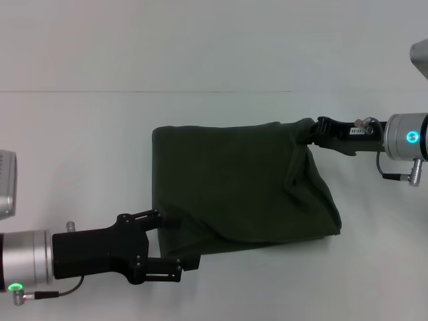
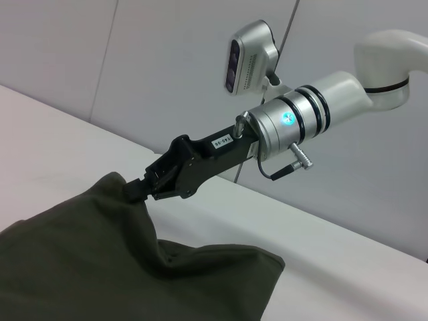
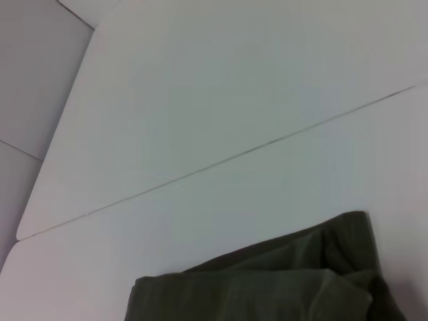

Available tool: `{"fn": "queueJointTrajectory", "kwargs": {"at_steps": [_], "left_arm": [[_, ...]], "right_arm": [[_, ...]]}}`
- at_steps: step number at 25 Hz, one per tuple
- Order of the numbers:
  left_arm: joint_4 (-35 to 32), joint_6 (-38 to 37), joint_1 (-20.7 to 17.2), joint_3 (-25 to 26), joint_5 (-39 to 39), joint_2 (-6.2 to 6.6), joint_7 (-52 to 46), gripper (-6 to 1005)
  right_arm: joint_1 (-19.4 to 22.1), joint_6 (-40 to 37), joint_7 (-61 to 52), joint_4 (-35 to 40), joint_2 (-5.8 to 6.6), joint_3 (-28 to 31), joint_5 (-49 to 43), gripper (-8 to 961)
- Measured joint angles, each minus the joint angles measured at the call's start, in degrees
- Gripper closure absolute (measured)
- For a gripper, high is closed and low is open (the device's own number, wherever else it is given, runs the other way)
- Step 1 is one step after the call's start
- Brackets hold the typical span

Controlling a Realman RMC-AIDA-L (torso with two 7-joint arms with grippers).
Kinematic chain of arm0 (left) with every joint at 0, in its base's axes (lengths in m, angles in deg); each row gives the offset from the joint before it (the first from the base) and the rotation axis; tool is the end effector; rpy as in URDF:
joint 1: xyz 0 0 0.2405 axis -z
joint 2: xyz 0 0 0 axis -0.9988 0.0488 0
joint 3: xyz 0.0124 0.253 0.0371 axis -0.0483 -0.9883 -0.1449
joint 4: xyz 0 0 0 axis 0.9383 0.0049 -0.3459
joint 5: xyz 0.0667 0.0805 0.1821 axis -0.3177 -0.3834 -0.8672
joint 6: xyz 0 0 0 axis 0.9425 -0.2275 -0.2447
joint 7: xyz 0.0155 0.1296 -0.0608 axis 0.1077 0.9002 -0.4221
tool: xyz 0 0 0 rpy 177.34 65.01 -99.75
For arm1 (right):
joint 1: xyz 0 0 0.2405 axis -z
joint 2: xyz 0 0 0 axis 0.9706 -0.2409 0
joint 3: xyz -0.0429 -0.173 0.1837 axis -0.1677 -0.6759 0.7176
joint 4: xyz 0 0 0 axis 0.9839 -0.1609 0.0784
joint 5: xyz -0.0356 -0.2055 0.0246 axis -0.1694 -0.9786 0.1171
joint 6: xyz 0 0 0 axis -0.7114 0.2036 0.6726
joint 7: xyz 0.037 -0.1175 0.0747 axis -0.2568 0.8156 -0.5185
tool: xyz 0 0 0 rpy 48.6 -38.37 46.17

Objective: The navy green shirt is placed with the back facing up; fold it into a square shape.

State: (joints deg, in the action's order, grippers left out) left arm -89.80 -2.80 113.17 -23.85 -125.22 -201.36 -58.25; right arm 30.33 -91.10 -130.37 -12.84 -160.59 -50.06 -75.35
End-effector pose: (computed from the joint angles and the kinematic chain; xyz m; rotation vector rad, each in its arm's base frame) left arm -0.2741 0.2891 -0.0291 -2.7950 -0.6586 -0.8078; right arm 0.2476 0.4297 -0.0174 -2.0198 1.7538 0.5555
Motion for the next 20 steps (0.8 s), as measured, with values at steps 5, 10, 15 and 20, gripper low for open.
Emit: {"fn": "queueJointTrajectory", "kwargs": {"at_steps": [5,10,15,20], "left_arm": [[0.0,0.2,0.0,0.0,0.0,0.0,0.0,80],[0.0,0.2,0.0,0.1,0.0,0.0,-0.1,80],[0.1,0.2,0.0,-0.1,0.0,0.0,-0.2,80],[0.2,0.2,0.0,-0.1,0.0,0.0,-0.4,80]], "right_arm": [[-0.2,0.2,0.8,0.4,0.0,0.4,1.1,935],[-0.2,0.2,3.6,1.4,-0.06,0.2,5.7,934],[-0.2,1.2,4.1,2.4,-0.02,0.1,6.2,932],[0.3,3.2,4.2,1.8,-0.05,0.0,6.0,930]]}}
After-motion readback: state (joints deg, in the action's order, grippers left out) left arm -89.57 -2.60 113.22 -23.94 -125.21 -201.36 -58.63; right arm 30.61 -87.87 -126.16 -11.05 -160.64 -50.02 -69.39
